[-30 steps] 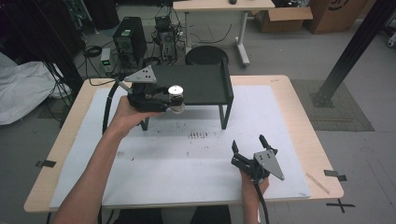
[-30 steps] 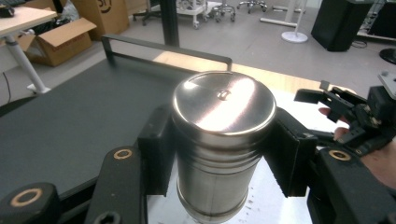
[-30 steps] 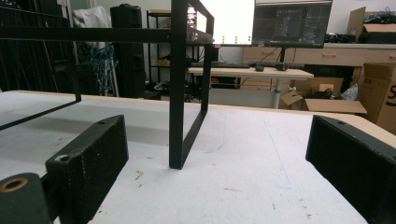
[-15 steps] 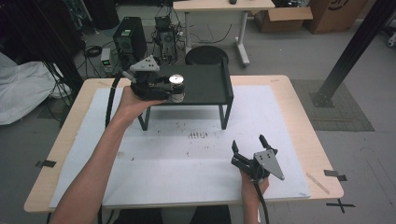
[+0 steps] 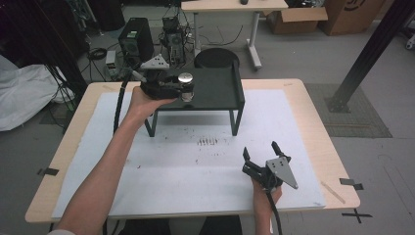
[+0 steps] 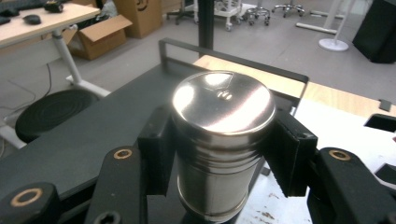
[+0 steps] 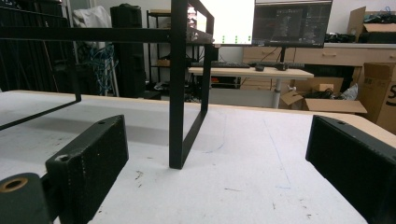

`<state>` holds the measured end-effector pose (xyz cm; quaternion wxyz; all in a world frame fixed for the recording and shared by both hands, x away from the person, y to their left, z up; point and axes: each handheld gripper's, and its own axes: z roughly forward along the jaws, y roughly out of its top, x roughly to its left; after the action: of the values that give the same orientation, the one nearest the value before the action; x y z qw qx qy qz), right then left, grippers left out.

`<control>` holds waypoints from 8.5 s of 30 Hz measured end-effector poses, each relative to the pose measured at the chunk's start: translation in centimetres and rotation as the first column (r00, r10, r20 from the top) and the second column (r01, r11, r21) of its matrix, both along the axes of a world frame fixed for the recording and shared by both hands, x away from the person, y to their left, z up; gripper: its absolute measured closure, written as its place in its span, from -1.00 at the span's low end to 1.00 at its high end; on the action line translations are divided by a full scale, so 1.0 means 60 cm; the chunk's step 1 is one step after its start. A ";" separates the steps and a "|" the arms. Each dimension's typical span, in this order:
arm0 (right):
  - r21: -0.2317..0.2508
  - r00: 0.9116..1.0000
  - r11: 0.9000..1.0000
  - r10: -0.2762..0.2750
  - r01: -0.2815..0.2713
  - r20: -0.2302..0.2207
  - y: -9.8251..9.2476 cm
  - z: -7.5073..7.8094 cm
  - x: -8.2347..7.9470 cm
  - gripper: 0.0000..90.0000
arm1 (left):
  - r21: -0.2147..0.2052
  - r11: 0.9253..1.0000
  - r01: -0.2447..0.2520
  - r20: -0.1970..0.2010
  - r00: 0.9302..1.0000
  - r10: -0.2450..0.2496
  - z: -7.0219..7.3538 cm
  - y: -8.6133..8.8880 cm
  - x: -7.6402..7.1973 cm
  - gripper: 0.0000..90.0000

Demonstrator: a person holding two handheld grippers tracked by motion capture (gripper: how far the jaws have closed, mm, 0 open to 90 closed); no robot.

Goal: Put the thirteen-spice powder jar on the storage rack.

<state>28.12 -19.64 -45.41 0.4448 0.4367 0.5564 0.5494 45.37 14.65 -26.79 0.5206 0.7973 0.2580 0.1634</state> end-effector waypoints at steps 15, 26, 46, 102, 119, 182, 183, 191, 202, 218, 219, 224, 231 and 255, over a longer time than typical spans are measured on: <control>0.001 1.000 1.000 0.000 0.000 -0.001 0.000 0.000 0.000 -0.88 | 0.018 0.997 -0.073 -0.037 0.997 0.074 -0.026 0.003 0.030 0.08; 0.000 1.000 1.000 0.001 -0.001 -0.001 0.000 0.000 0.000 -0.88 | -0.003 0.996 -0.085 -0.049 0.995 0.085 -0.037 0.005 0.034 0.08; 0.001 1.000 1.000 0.001 -0.001 0.000 0.000 0.000 0.000 -0.88 | 0.006 0.997 -0.076 -0.036 0.996 0.076 -0.039 0.004 0.031 0.08; 0.000 1.000 1.000 0.001 -0.001 -0.002 0.001 0.000 0.000 -0.88 | 0.004 0.995 -0.101 0.025 0.995 0.101 -0.012 0.031 -0.024 -0.98; -0.002 1.000 1.000 0.002 -0.002 -0.005 0.001 0.000 0.000 -0.88 | -0.034 0.994 -0.104 0.098 0.989 0.107 0.000 0.062 -0.091 -0.98; -0.005 1.000 1.000 0.002 -0.002 -0.002 0.001 0.000 0.000 -0.88 | -0.192 0.945 -0.264 0.153 0.943 0.295 -0.166 0.234 -0.262 -0.99; -0.005 1.000 1.000 0.002 -0.002 -0.002 0.001 0.000 0.000 -0.88 | -0.186 0.944 -0.271 0.148 0.942 0.300 -0.171 0.236 -0.263 -0.99; -0.005 1.000 1.000 0.002 -0.002 -0.002 0.001 0.000 0.000 -0.88 | -0.202 0.929 -0.311 0.146 0.928 0.343 -0.209 0.257 -0.271 -0.99; -0.006 1.000 1.000 0.002 -0.002 -0.001 0.001 0.000 0.000 -0.88 | -0.208 0.917 -0.340 0.166 0.912 0.375 -0.250 0.277 -0.279 -0.99; -0.008 1.000 1.000 0.002 -0.002 -0.003 0.001 0.000 0.000 -0.88 | -0.257 0.878 -0.403 0.178 0.873 0.453 -0.302 0.298 -0.291 -0.99; -0.007 1.000 1.000 0.002 -0.002 -0.003 0.001 0.000 0.000 -0.88 | -0.261 0.876 -0.406 0.174 0.873 0.456 -0.304 0.298 -0.291 -0.99; -0.008 1.000 1.000 0.002 -0.002 -0.005 0.002 0.000 0.000 -0.88 | -0.271 0.877 -0.397 0.189 0.871 0.453 -0.305 0.300 -0.294 -0.98; -0.007 1.000 1.000 0.001 -0.001 -0.003 0.002 0.000 0.000 -0.88 | -0.297 0.868 -0.399 0.210 0.859 0.467 -0.308 0.301 -0.299 -0.98; -0.008 1.000 1.000 0.000 0.000 -0.002 0.002 0.000 0.000 -0.88 | -0.314 0.863 -0.397 0.224 0.852 0.473 -0.309 0.302 -0.303 -0.99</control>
<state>28.11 -19.54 -45.40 0.4459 0.4357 0.5590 0.5467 27.18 32.77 -45.35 0.6003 0.6100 0.3716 0.3597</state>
